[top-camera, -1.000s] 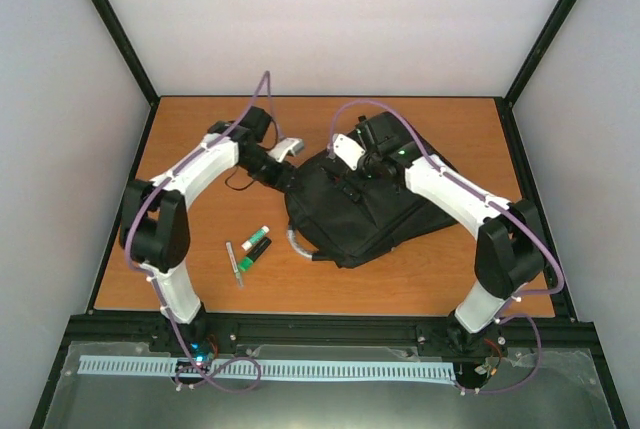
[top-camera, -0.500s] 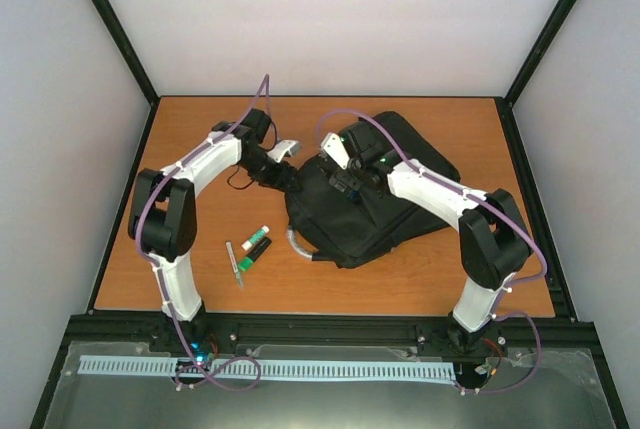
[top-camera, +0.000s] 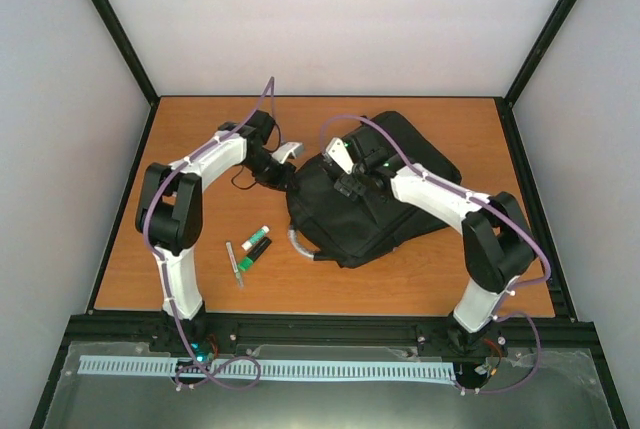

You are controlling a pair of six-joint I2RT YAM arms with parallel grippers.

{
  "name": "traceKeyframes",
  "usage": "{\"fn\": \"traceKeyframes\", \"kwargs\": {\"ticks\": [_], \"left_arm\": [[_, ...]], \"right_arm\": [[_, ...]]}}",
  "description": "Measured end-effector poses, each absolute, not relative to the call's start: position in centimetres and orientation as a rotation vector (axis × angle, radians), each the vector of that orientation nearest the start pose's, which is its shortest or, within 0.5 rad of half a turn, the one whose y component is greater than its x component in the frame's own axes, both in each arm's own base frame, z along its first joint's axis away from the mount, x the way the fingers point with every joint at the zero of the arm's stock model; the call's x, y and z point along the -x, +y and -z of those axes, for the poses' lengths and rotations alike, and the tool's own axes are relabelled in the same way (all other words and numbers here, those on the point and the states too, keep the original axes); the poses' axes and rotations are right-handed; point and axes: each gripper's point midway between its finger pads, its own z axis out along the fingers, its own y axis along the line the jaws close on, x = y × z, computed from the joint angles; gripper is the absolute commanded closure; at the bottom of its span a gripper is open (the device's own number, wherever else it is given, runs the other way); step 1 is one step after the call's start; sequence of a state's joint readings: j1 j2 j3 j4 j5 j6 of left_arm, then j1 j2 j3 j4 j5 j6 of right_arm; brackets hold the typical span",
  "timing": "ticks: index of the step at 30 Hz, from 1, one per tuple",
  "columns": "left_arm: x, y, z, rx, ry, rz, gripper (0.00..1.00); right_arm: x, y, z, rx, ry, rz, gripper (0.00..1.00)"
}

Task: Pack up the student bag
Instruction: Place the stationery in the student bag.

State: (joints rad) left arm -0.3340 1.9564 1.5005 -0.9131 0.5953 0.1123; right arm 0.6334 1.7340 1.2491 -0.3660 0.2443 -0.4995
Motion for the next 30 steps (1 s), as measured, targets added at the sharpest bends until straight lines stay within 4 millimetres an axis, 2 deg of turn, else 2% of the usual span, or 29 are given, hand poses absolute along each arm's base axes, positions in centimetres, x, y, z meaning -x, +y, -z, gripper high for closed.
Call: {"fn": "traceKeyframes", "kwargs": {"ticks": [3, 9, 16, 17, 20, 22, 23, 26, 30], "left_arm": [[-35.3, -22.4, -9.7, -0.727, 2.772, 0.907, 0.99], [-34.9, -22.4, -11.9, -0.76, 2.705, 0.907, 0.99], [-34.7, -22.5, -12.8, -0.794, 2.671, 0.913, 0.99], [-34.7, -22.5, -12.8, -0.798, 2.669, 0.914, 0.96], [-34.7, -22.5, -12.8, -0.802, 2.668, 0.904, 0.51], [-34.8, -22.2, -12.6, -0.796, 2.679, 0.876, 0.35], [-34.9, -22.1, -12.5, -0.79, 2.686, 0.861, 0.33], [-35.1, -21.7, -12.1, -0.759, 2.711, 0.819, 0.35], [-35.4, -21.8, -11.3, -0.733, 2.741, 0.819, 0.5]], "right_arm": [[-38.4, 24.5, -13.7, 1.26, 2.087, 0.141, 0.02], [-34.8, 24.7, -15.2, 1.344, 2.052, -0.009, 0.01], [-33.8, 23.3, -12.9, 1.377, 2.098, 0.045, 0.01], [-33.9, 23.1, -12.8, 1.371, 2.101, 0.06, 0.01], [-34.7, 22.8, -13.0, 1.341, 2.095, 0.094, 0.02], [-35.2, 22.6, -13.0, 1.318, 2.097, 0.115, 0.03], [-35.4, 22.5, -13.0, 1.304, 2.099, 0.125, 0.05], [-36.5, 22.0, -13.2, 1.232, 2.111, 0.161, 0.1], [-37.5, 20.7, -13.3, 1.135, 2.15, 0.18, 0.14]]}}
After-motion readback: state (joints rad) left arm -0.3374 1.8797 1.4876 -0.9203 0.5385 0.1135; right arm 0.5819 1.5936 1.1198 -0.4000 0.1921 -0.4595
